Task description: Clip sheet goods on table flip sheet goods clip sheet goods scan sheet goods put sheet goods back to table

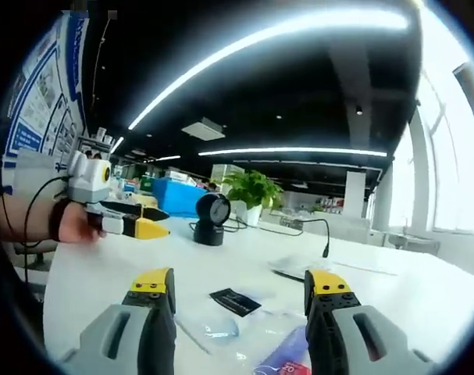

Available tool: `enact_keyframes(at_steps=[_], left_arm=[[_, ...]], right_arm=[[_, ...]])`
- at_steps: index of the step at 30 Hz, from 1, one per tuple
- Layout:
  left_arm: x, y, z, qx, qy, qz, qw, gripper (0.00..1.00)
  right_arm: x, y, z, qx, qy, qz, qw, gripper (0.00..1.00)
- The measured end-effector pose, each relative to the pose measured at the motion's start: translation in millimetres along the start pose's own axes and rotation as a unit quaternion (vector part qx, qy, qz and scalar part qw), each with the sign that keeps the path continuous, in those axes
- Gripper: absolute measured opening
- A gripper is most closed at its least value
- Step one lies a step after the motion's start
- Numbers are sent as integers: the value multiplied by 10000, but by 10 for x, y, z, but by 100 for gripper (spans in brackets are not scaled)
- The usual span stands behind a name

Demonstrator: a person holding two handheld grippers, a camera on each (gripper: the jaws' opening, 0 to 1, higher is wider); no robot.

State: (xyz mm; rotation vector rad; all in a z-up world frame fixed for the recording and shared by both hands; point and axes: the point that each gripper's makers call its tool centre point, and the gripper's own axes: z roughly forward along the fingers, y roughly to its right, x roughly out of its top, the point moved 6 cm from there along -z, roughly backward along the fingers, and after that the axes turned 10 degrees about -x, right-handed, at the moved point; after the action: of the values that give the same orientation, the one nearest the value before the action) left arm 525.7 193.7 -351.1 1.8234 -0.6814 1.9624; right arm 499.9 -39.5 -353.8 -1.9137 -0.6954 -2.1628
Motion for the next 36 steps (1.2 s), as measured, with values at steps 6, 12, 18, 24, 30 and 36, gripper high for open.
enact_keyframes(at_steps=[6, 12, 18, 24, 30, 36], left_arm=[[-4, 10, 8, -25, -24, 27, 10000, 41], [-3, 15, 9, -30, -28, 35, 10000, 41], [-4, 17, 8, -42, -26, 36, 10000, 41], [-5, 21, 6, -60, -22, 35, 10000, 41], [-7, 21, 6, -55, -28, 40, 10000, 41], [-6, 23, 6, -54, -32, 50, 10000, 41]], right_arm=[[-25, -221, 63, 239, -33, -509, 9984, 63], [-84, -282, 155, 255, -185, -788, 9964, 62], [-149, -282, 144, 269, -300, -1042, 9937, 61], [-245, -353, 117, 375, -548, -977, 9930, 46], [-291, -333, 127, 393, -748, -699, 9940, 35], [-316, -416, 112, 511, -869, -476, 9938, 22]])
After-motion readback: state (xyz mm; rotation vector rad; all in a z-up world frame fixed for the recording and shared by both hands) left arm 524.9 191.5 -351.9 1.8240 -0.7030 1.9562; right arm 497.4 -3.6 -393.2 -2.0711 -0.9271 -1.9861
